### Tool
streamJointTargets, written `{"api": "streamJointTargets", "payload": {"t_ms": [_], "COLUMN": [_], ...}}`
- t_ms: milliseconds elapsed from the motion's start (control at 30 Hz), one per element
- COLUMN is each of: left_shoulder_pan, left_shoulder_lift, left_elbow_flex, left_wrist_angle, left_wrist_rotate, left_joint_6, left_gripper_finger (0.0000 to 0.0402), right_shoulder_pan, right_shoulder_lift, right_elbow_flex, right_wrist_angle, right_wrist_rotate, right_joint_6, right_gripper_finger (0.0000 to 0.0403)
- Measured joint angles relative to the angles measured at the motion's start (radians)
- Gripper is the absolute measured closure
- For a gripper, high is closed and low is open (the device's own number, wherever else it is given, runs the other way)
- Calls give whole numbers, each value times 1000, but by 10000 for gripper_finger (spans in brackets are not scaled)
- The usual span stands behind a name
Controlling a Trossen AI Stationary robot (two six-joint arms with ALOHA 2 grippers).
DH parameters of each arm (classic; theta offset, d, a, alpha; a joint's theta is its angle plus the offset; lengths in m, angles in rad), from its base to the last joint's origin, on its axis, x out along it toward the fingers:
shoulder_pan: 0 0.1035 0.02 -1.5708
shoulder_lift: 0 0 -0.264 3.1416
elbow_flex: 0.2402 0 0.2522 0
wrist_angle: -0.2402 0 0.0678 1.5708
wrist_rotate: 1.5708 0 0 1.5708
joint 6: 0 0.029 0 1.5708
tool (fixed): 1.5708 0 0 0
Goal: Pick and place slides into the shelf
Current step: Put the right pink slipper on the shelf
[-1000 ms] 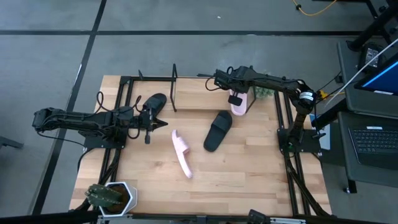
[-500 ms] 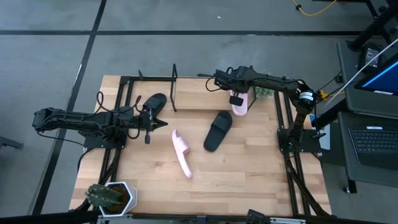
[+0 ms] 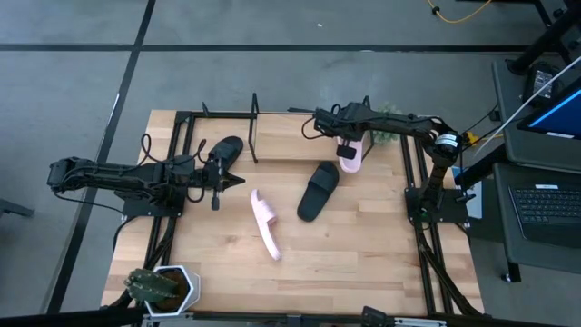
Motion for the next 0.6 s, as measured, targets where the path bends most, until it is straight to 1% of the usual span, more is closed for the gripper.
{"api": "streamJointTargets", "payload": {"t_ms": [133, 267, 600], "left_shoulder_pan": [0, 0, 0], "left_shoulder_lift": [0, 0, 0], "left_elbow_flex": [0, 0, 0], "left_wrist_angle": [0, 0, 0], "left_wrist_rotate": [0, 0, 0], "left_joint_6": [-1, -1, -2], "left_gripper_finger": [401, 401, 401], "right_shoulder_pan": [1, 0, 0], "right_shoulder_lift": [0, 0, 0], "right_elbow_flex": [-4, -4, -4], "right_wrist_angle": [15, 24, 31], "right_wrist_rotate": [2, 33, 33], "right_joint_6": [0, -3, -27], "right_gripper_finger": [403, 403, 403]}}
